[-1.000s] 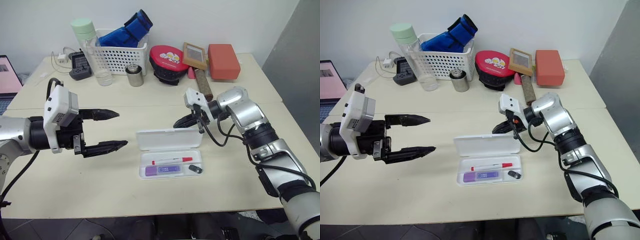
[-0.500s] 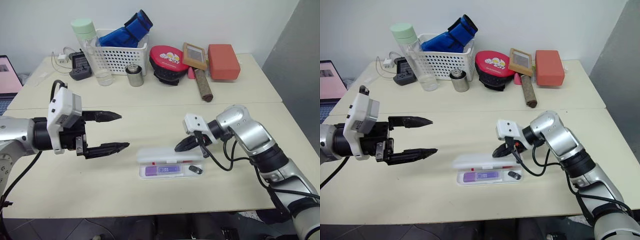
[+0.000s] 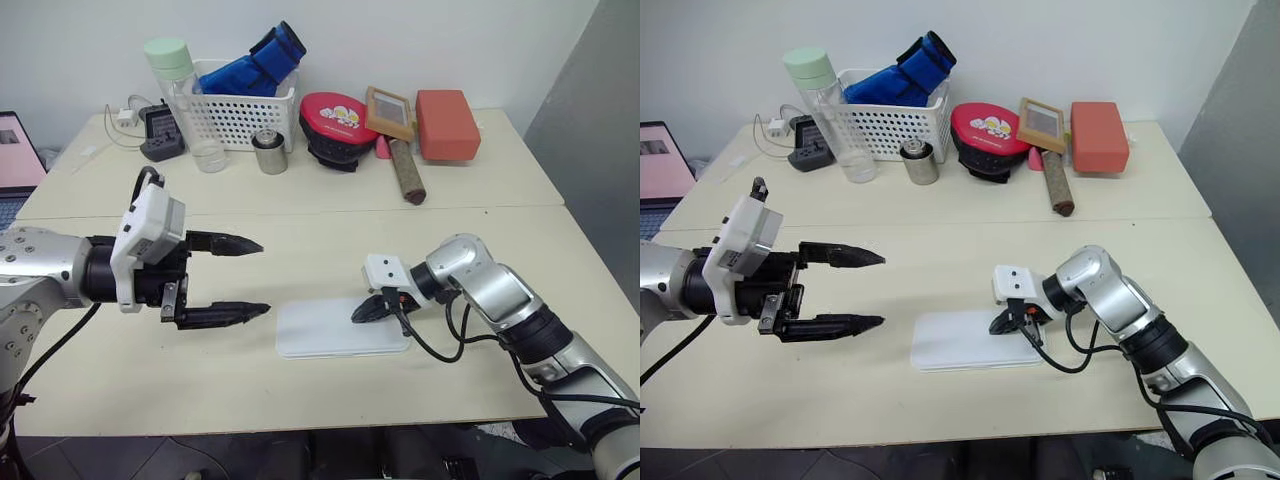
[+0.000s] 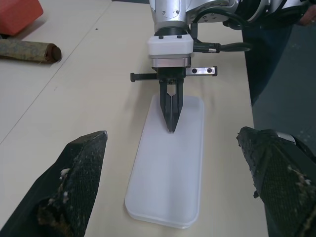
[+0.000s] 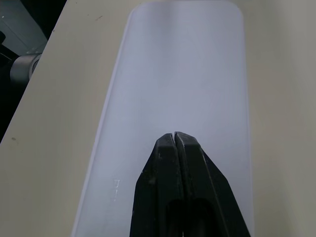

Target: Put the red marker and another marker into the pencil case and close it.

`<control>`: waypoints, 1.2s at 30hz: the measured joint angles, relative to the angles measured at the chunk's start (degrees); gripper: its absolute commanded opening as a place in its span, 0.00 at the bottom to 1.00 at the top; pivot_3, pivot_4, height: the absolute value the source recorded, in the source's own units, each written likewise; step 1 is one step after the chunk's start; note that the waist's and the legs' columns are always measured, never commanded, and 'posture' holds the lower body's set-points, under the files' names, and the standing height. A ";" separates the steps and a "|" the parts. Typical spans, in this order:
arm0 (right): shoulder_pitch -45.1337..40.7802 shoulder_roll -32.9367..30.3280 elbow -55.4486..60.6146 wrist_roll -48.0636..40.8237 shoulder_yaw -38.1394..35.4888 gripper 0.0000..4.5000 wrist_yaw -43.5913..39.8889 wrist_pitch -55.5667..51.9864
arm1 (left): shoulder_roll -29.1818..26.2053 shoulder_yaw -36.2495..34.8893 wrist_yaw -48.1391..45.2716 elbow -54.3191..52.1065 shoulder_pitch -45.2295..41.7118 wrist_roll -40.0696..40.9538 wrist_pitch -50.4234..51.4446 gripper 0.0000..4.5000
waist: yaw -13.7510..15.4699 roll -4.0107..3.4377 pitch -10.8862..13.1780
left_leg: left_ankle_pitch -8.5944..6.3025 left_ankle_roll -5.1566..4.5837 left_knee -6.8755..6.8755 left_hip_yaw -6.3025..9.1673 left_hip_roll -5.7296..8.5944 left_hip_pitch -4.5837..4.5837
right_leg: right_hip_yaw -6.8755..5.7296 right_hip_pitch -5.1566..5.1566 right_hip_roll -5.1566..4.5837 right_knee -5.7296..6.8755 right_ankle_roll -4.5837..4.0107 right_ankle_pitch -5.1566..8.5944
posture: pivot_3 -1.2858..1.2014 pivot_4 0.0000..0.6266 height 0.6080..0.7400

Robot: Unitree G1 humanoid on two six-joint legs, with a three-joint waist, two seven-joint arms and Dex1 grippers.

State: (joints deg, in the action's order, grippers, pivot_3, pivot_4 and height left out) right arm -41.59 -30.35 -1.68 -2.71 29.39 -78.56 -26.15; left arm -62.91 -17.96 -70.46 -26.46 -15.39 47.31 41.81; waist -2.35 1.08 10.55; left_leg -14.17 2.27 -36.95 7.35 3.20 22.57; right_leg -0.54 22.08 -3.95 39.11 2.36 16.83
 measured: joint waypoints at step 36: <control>20.14 -15.51 14.42 -17.69 -40.26 0.98 27.93 -18.69 | 13.93 -2.79 28.13 17.61 5.75 -16.96 -5.98 1.00 | 0.60 -0.02 0.00 | -0.08 -0.15 0.00 0.00 0.02 0.24 | 0.03 0.16 -0.14 -0.05 -0.04 -0.06 | 0.52 0.24 1.00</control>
